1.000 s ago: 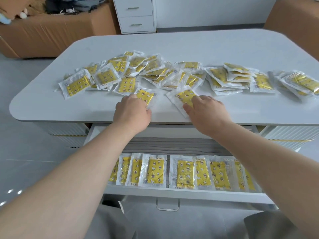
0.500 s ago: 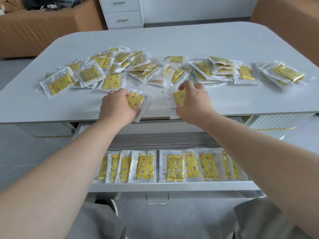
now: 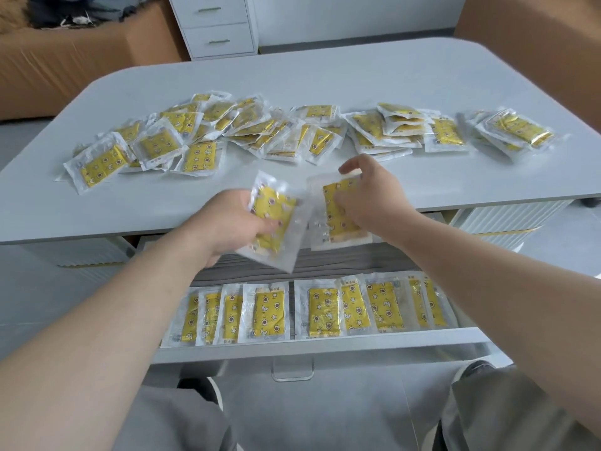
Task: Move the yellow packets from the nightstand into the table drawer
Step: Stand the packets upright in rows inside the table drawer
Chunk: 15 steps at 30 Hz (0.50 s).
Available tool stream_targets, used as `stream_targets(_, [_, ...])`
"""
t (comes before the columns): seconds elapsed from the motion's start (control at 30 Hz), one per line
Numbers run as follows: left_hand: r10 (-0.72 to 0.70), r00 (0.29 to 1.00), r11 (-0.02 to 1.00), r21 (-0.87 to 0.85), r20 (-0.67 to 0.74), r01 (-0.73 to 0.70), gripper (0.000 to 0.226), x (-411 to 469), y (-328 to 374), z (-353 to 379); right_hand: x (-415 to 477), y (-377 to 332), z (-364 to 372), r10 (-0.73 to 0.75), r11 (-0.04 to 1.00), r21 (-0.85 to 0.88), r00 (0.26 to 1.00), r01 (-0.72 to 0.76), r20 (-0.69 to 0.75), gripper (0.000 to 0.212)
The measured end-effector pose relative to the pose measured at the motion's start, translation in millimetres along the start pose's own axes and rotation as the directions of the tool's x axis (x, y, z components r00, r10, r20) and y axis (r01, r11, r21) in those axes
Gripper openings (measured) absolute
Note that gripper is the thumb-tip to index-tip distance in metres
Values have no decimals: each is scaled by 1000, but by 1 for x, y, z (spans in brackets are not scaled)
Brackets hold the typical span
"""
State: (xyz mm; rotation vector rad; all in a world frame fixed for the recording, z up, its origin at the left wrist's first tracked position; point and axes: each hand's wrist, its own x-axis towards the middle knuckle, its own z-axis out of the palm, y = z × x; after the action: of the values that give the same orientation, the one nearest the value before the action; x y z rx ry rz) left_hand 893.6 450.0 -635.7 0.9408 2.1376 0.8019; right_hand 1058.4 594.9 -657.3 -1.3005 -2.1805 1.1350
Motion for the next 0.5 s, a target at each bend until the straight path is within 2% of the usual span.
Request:
stream_targets(0.07, [-110, 976, 993, 58, 188, 101, 19, -7, -7, 10, -2, 4, -5, 9, 1000, -19, 1000, -9, -4, 31])
stream_targets(0.13, [-262, 924, 961, 159, 277, 225, 27, -6, -22, 28, -6, 7, -10, -3, 999, -42, 1000, 4, 29, 34])
stream_targets(0.27, [-507, 802, 862, 211, 315, 462, 32, 9, -55, 63, -14, 9, -19, -66, 995, -70, 993, 73, 99, 58])
stream_targets(0.37, [-590, 741, 804, 150, 321, 575, 36, 20, -76, 78, -20, 13, -22, -108, 987, -100, 983, 123, 146, 56])
stream_targets(0.43, [-596, 740, 797, 114, 313, 594, 29, 22, -84, 87, -21, 16, -25, -136, 979, -126, 975, 160, 174, 48])
stream_targets(0.5, [-565, 780, 824, 133, 271, 551, 29, 21, -86, 96, -22, 18, -30, -143, 975, -142, 971, 172, 189, 41])
